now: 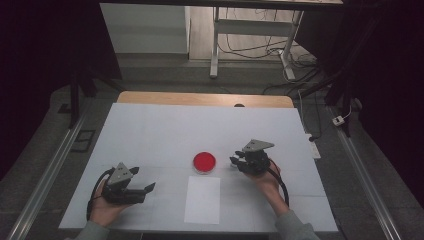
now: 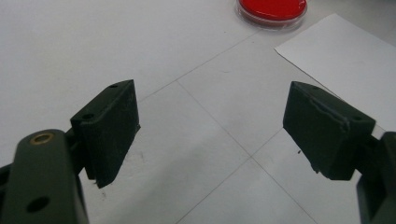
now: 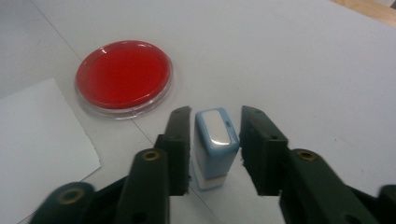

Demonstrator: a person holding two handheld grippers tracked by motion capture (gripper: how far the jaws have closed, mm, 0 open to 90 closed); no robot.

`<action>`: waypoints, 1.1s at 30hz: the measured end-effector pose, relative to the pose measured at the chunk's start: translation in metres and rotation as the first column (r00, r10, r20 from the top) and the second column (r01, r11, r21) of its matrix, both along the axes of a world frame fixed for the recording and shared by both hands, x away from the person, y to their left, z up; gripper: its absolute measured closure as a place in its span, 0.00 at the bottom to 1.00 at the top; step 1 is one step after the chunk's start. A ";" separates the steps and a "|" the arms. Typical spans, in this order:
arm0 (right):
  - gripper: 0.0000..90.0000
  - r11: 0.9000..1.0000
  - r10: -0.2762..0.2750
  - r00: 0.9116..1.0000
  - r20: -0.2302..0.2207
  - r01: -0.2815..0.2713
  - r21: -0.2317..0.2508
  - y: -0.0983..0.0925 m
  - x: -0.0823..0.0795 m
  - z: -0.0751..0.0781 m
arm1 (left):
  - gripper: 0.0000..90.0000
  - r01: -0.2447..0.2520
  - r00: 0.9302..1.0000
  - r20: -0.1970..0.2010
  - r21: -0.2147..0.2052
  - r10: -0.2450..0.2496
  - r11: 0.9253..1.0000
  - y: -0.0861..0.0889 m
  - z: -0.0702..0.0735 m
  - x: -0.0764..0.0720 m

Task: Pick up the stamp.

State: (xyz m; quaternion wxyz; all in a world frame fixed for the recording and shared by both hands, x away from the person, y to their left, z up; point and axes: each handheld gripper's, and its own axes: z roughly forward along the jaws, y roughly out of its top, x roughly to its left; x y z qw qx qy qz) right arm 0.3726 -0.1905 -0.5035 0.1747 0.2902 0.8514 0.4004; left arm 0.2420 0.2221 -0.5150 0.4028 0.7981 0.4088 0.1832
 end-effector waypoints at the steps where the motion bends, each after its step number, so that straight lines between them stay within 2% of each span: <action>1: 0.78 1.000 -0.005 1.000 0.003 0.005 -0.006 0.000 0.000 0.000 | 0.21 -0.002 1.000 0.001 0.000 0.002 1.000 0.000 0.000 0.000; 4: 0.83 1.000 -0.005 1.000 0.004 0.005 -0.003 -0.001 0.000 0.000 | 0.21 -0.004 1.000 0.002 0.000 0.004 1.000 0.000 0.000 -0.001; 9: 0.83 1.000 -0.015 1.000 0.022 0.015 -0.018 -0.002 -0.001 0.001 | 0.21 -0.005 1.000 0.002 0.001 0.005 1.000 0.000 0.000 -0.001; 22: 0.83 0.999 -0.025 0.998 0.057 0.023 0.028 -0.009 -0.005 0.010 | 0.21 -0.001 1.000 0.001 0.003 0.001 1.000 0.000 0.000 -0.001; 33: 0.83 0.995 -0.026 0.998 0.064 0.020 0.094 -0.015 -0.008 0.019 | 0.21 -0.002 1.000 -0.001 0.002 0.002 1.000 0.000 -0.001 0.000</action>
